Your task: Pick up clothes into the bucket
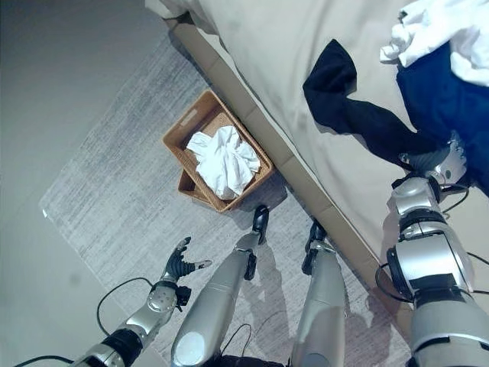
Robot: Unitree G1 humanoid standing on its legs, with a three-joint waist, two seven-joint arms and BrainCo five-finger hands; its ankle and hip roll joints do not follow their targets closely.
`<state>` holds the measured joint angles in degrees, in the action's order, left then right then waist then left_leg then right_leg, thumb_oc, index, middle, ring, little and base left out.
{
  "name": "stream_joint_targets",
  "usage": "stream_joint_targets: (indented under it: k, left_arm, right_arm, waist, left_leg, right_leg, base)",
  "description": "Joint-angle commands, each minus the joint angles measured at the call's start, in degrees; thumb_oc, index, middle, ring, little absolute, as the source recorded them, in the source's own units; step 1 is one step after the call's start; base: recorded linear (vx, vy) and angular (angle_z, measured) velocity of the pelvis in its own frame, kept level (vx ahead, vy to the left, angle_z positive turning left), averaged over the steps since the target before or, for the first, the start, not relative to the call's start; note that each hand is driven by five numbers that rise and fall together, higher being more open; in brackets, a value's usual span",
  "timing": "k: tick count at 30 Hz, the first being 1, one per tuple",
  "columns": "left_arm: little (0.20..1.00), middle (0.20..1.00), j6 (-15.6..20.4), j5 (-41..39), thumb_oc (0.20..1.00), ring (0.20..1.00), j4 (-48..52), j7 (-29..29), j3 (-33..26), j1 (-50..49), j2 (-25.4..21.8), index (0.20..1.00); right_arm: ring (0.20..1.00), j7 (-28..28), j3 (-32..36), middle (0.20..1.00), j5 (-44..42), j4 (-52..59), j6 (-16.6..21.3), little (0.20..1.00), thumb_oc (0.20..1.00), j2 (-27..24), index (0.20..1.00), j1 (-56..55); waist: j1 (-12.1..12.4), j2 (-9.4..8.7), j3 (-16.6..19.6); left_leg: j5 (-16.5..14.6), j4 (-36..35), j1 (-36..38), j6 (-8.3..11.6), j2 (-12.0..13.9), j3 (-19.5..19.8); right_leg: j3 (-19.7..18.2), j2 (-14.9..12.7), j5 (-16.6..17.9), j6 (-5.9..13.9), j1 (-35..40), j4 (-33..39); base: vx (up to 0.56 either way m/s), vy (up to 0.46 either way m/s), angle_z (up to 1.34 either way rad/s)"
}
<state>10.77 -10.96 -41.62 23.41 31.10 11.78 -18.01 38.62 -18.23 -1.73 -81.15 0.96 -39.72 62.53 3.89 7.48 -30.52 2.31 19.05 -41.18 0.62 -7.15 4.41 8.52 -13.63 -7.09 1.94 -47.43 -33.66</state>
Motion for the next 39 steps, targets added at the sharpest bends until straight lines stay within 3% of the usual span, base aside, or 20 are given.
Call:
stream_joint_targets:
  k: [1,8,9,10,11,16,21,28,29,34,39]
  left_arm:
    - [1.000,1.000,1.65,-2.22,1.000,1.000,1.48,1.83,0.18,-3.18,0.64,1.000]
    - [1.000,1.000,1.97,-3.69,1.000,1.000,3.20,2.36,1.11,-3.89,0.53,1.000]
    - [1.000,1.000,1.94,-3.78,1.000,1.000,3.29,2.28,1.16,-3.83,0.50,1.000]
    - [1.000,1.000,1.93,-4.00,1.000,1.000,3.27,2.28,1.16,-3.88,0.50,1.000]
    - [1.000,1.000,1.83,-4.05,1.000,1.000,2.87,2.29,1.06,-3.94,0.62,1.000]
    - [1.000,1.000,1.84,-4.32,1.000,1.000,1.53,2.79,0.87,-3.54,1.02,1.000]
    - [1.000,1.000,2.45,-4.41,1.000,1.000,1.48,3.32,0.30,-3.09,1.33,1.000]
    - [1.000,1.000,3.57,-3.99,1.000,1.000,0.70,4.41,-3.24,-3.78,0.25,1.000]
    - [1.000,1.000,3.77,-4.06,1.000,1.000,0.77,4.41,-3.99,-3.34,0.09,1.000]
    - [1.000,1.000,3.88,-3.61,1.000,1.000,-0.49,4.25,-5.84,-4.12,-0.35,1.000]
    - [1.000,1.000,3.26,-2.83,1.000,1.000,-4.29,2.93,-7.98,-4.93,-0.47,1.000]
  right_arm:
    - [1.000,0.72,-3.25,1.000,-0.58,-1.40,-1.08,1.000,1.000,-7.38,1.000,-0.44]
    - [1.000,-0.31,-6.93,1.000,1.10,-2.76,-2.11,1.000,1.000,-10.82,1.000,3.52]
    - [0.442,-0.76,-7.63,0.442,1.19,-2.95,-2.10,0.442,0.442,-11.07,0.442,4.31]
    - [0.253,-0.95,-7.80,0.253,0.98,-2.83,-2.02,0.253,0.253,-11.24,0.253,4.73]
    - [0.200,-0.99,-8.39,0.200,1.06,-2.77,-2.02,0.200,0.200,-11.26,0.200,5.28]
    - [0.200,-0.36,-9.21,0.200,0.15,-1.16,-0.91,0.200,0.200,-10.48,0.200,6.72]
    - [0.200,1.15,-8.12,0.200,-3.46,4.48,2.97,0.200,0.200,-9.20,0.200,5.89]
    - [0.200,4.68,-6.07,0.200,-7.34,23.56,9.40,0.200,0.200,-6.61,0.200,3.66]
    - [0.200,5.21,-5.38,0.200,-7.42,26.51,10.10,0.200,0.200,-7.00,0.200,4.09]
    - [0.200,6.10,-1.95,0.200,-7.72,37.85,12.54,0.200,0.200,-6.14,0.200,1.80]
    - [0.200,4.87,1.46,0.200,-7.52,47.55,14.40,0.200,0.200,-4.10,0.200,-2.69]
  waist:
    - [-1.30,2.22,0.72]
    - [-1.23,3.07,0.72]
    - [-1.23,3.11,0.72]
    - [-1.23,3.04,0.72]
    - [-1.27,2.87,0.72]
    - [-1.75,2.10,0.72]
    - [-2.14,1.21,0.72]
    - [-3.43,-2.00,0.72]
    - [-3.62,-2.41,0.72]
    - [-4.35,-4.08,0.72]
    - [-4.90,-6.31,0.72]
  left_leg:
    - [-5.41,7.23,-3.62,0.23,0.68,0.03]
    - [-6.26,9.97,-7.89,0.04,0.37,-0.68]
    - [-6.27,10.06,-8.39,0.03,0.45,-0.71]
    - [-6.23,10.08,-8.69,0.01,0.46,-0.76]
    - [-6.22,10.22,-9.13,0.00,0.55,-0.77]
    - [-6.25,10.85,-9.96,0.01,0.70,-0.84]
    - [-6.13,10.39,-8.90,0.11,0.96,-0.84]
    - [-6.96,10.69,-5.81,0.33,2.52,-1.65]
    - [-5.01,10.05,-6.83,0.09,2.78,-1.92]
    - [-4.83,8.70,-2.90,0.40,3.52,-1.98]
    - [-3.89,4.09,5.50,0.68,4.70,-2.02]
  right_leg:
    - [-2.38,-0.76,-2.17,2.57,0.36,-3.51]
    - [-3.69,-1.16,-3.42,1.86,-4.92,-7.40]
    - [-3.82,-1.12,-3.47,1.79,-5.58,-7.70]
    - [-3.93,-1.02,-3.49,1.75,-5.89,-7.78]
    - [-4.06,-0.91,-3.57,1.66,-6.45,-7.85]
    - [-4.21,-0.41,-3.45,1.46,-7.00,-7.85]
    - [-4.19,-0.08,-3.04,1.58,-6.16,-7.12]
    - [-4.61,1.47,-2.61,1.97,-2.98,-5.44]
    - [-4.07,1.54,-0.47,1.60,-3.64,-4.15]
    - [-3.67,2.35,0.43,1.93,0.83,-1.46]
    - [-2.58,3.64,2.50,2.49,9.49,4.48]
  base:
    - [0.02,-0.019,-0.11]
    - [0.01,-0.005,-0.02]
    - [0.00,0.000,0.00]
    - [0.00,0.000,0.00]
    - [0.01,-0.019,-0.04]
    - [0.00,-0.031,-0.05]
    - [0.00,-0.005,-0.01]
    - [-0.03,-0.003,-0.12]
    - [-0.12,-0.007,-0.17]
    - [-0.05,-0.015,-0.16]
    - [-0.01,-0.008,-0.13]
